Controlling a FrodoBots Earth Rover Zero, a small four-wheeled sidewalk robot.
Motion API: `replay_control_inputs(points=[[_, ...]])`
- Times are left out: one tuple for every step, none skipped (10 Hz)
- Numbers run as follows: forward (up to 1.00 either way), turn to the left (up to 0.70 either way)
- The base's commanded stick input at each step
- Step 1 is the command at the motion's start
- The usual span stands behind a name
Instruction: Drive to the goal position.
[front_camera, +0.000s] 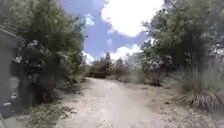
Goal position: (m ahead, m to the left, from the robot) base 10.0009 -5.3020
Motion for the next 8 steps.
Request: replay_control_inputs(points=[[0.45,0.00],[0.45,0.00],[0.45,0.00],[0.45,0.00],[0.45,0.00],[0.45,0.00],[0.45,0.00],[0.45,0.00]])
